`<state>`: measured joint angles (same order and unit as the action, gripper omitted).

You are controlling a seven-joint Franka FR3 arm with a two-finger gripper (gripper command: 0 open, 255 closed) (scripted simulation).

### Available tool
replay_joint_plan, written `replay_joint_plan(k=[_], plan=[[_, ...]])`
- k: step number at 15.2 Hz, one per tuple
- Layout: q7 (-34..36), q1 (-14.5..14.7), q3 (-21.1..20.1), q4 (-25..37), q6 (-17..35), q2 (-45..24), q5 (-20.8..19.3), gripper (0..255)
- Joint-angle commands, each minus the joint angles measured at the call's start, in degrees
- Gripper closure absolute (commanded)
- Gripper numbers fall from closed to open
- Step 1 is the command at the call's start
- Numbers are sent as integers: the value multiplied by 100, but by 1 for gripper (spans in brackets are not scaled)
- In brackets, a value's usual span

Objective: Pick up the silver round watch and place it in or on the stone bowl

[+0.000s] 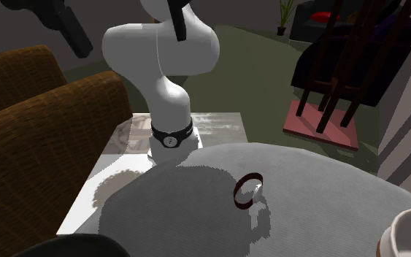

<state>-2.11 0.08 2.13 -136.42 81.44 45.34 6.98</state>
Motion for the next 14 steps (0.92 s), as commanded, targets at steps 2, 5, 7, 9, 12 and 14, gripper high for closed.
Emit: replay_joint_plan(k=[2,5,7,9,12,14], plan=[[86,30,-113,-210,141,118,59,0],[343,143,-468,-804,569,434,259,0],[517,238,-722,-1171,862,607,414,0],[697,355,-988,-1512,1165,745,583,0],[973,558,-1423,-1973,1647,870,871,0],[1163,711,-1738,-2243,1994,889,1083,0]])
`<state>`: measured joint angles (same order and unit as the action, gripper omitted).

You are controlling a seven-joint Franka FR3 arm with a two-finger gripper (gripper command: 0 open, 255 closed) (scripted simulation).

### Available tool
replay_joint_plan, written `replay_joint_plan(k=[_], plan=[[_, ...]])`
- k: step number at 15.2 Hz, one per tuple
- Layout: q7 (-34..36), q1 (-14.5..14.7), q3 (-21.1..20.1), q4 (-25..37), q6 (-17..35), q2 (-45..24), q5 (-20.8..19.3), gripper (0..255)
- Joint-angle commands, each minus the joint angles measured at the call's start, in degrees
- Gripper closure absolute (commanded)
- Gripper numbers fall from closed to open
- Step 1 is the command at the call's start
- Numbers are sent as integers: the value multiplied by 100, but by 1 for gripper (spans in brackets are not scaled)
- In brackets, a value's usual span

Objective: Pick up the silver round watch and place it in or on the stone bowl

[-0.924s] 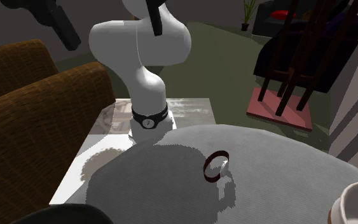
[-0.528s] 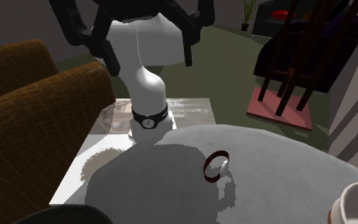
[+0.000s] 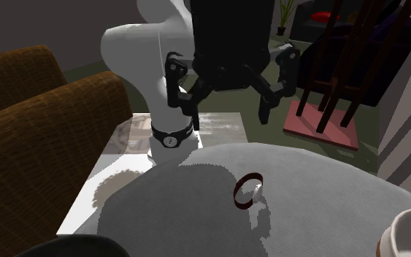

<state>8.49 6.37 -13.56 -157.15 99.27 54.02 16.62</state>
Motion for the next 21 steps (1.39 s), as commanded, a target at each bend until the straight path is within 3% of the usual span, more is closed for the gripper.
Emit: replay_joint_plan(k=[1,7,15,21], plan=[[201,164,-332,-293,393,7,229,0],[760,603,-1313,-797,1538,-400,861,0],[720,690,-1591,-1179,2323,-813,1151,0],[720,691,-1590,-1179,2323,-813,1151,0]])
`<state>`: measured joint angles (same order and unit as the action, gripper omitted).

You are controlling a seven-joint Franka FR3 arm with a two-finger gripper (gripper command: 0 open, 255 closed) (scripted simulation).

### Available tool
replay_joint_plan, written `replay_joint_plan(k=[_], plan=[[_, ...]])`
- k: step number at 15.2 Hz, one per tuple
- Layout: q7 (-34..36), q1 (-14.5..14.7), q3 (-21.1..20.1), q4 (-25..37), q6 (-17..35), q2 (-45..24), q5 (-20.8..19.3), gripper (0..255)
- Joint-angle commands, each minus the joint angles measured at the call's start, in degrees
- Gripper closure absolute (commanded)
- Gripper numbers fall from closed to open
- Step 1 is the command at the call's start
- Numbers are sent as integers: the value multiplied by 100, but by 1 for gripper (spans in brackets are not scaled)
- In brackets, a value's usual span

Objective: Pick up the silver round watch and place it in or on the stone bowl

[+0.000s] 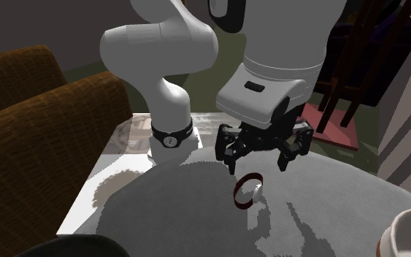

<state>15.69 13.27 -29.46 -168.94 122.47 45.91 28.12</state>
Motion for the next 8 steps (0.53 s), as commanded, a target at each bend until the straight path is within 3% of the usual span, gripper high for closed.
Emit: replay_joint_plan(k=[1,2,8], plan=[[0,0,0,0,0,0,0,0],[0,0,0,0,0,0,0,255],[0,-1,3,3,-9,5,-3,255]])
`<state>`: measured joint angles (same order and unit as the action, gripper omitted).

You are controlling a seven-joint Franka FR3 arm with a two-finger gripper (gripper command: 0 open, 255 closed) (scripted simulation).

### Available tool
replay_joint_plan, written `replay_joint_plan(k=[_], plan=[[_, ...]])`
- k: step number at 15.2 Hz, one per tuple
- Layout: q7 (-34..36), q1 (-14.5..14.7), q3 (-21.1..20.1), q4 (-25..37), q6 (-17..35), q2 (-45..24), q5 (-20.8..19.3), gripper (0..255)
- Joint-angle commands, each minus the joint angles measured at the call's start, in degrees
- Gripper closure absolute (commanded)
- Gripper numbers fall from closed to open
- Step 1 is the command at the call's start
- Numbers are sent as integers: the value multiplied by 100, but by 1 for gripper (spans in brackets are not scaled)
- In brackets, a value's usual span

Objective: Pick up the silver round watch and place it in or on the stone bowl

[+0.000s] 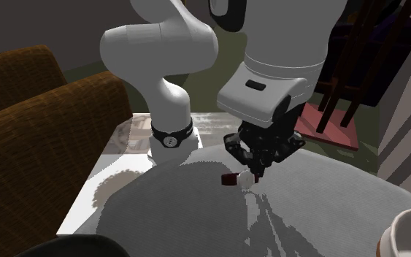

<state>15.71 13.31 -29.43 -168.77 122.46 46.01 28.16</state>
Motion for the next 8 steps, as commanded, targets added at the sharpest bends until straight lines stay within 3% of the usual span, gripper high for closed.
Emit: replay_joint_plan(k=[1,3,8], plan=[[2,-1,-3,-15,-6,-4,-3,255],[-2,-4,-4,-17,4,-12,-3,255],[42,-44,172,222,-536,299,-186,255]])
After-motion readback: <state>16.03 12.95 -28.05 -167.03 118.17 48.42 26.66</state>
